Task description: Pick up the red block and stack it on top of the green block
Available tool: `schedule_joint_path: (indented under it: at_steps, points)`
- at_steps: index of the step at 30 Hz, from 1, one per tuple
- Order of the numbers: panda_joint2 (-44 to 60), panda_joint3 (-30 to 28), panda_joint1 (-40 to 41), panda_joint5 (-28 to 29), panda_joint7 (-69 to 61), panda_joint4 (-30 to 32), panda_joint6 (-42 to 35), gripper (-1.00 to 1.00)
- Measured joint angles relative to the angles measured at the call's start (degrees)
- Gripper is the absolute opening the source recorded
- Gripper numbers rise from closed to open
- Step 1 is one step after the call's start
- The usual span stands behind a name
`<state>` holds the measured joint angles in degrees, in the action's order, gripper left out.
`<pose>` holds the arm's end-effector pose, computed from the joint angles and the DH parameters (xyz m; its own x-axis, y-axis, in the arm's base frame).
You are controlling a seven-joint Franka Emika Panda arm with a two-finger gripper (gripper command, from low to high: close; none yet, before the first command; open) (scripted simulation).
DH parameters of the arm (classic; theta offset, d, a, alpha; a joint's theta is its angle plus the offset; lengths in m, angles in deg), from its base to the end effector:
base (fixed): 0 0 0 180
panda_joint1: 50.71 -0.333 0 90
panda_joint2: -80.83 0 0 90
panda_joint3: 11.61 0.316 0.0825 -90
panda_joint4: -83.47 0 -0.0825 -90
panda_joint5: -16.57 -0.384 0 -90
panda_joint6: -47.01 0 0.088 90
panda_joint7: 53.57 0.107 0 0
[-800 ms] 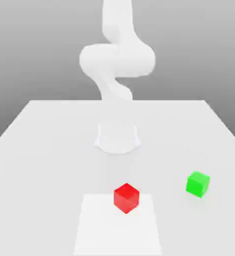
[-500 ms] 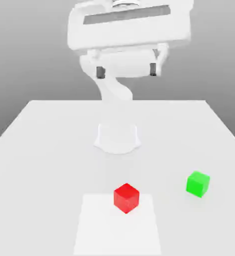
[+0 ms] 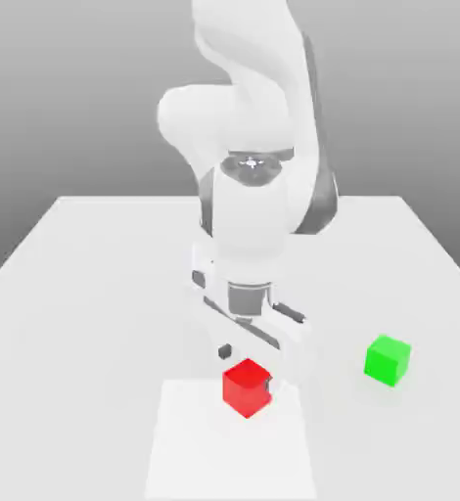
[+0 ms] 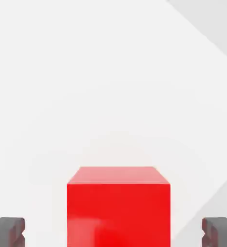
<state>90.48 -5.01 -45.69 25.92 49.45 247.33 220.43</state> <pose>0.3462 0.0247 0.1519 -0.0392 -0.9992 -0.0007 -0.9992 0.0392 -0.0010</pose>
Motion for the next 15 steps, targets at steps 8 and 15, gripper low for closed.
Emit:
schedule_joint_path:
  at_steps: [8, 15]
  points:
    - [1.4, -1.6, -1.4, 0.9, 0.7, -0.2, 1.3, -1.00]
    - [-11.8, 2.3, -0.7, -10.2, -7.3, 1.8, -9.8, -1.00]
